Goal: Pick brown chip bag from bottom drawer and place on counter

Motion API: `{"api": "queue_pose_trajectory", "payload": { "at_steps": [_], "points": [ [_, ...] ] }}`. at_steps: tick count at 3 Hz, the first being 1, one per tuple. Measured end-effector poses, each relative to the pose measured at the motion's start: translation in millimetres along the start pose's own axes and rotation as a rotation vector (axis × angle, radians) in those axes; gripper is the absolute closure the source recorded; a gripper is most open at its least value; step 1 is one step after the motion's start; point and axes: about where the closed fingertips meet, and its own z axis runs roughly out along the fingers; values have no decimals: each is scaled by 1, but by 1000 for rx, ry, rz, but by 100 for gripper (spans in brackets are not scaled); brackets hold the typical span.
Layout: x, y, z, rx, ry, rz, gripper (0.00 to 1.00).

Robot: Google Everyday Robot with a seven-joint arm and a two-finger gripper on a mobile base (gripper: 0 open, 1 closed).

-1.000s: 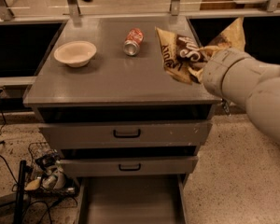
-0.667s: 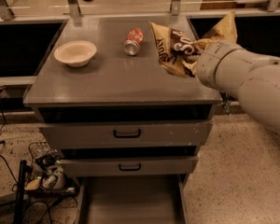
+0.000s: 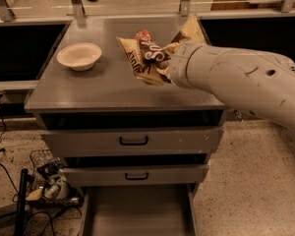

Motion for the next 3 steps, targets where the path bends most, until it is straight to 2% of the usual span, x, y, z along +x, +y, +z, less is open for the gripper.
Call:
{"api": "queue_pose_trajectory", "payload": {
  "at_steps": [1, 2, 3],
  "points": [
    [0, 1, 1, -5, 1, -5, 100],
    [-3, -7, 5, -12, -11, 10, 100],
    [-5, -9, 49, -58, -46, 25, 100]
  ]
}}
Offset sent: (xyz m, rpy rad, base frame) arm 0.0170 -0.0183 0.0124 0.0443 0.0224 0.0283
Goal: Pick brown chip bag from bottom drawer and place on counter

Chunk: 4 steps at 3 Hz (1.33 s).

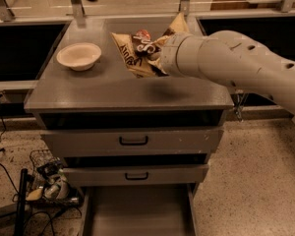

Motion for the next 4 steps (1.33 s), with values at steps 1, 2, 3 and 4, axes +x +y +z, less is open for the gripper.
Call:
{"api": "queue_pose_trajectory", "payload": {
  "at_steps": [1, 2, 3, 4],
  "points": [
    [0, 0, 0, 0, 0, 0, 100],
    [2, 5, 15, -54, -20, 34, 100],
    [13, 20, 34, -121, -30, 70, 100],
    [13, 20, 34, -121, -30, 70, 100]
  ]
}}
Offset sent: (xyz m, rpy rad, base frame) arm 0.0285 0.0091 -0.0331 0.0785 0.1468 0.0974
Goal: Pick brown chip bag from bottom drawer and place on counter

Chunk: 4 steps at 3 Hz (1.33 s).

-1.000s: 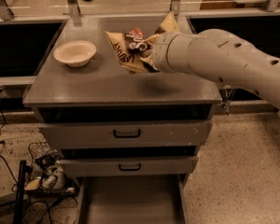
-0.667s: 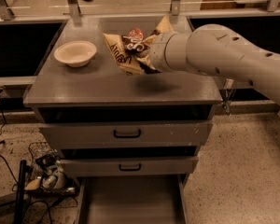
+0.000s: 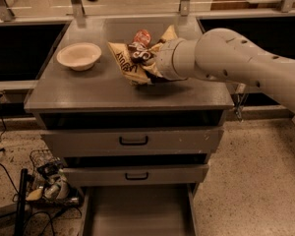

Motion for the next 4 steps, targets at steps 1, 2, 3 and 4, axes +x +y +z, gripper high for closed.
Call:
{"api": "queue_pose_trajectory", "payload": {
  "at_steps": [1, 2, 3, 4],
  "points": [
    [9, 22, 14, -45, -5, 27, 100],
    [9, 24, 15, -48, -5, 29, 100],
    [9, 24, 15, -48, -5, 29, 74],
    [9, 24, 15, -48, -5, 29, 51]
  ]
}}
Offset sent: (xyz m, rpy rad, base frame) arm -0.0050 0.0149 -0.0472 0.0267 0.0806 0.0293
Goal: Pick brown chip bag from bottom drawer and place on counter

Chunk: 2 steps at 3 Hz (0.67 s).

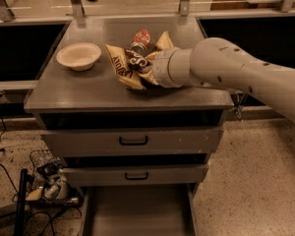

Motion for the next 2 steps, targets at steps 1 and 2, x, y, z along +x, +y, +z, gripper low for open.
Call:
{"api": "queue_pose_trajectory", "payload": {
  "at_steps": [1, 2],
  "points": [
    [0, 0, 0, 0, 0, 0, 27],
    [0, 0, 0, 0, 0, 0, 4]
  ]
}}
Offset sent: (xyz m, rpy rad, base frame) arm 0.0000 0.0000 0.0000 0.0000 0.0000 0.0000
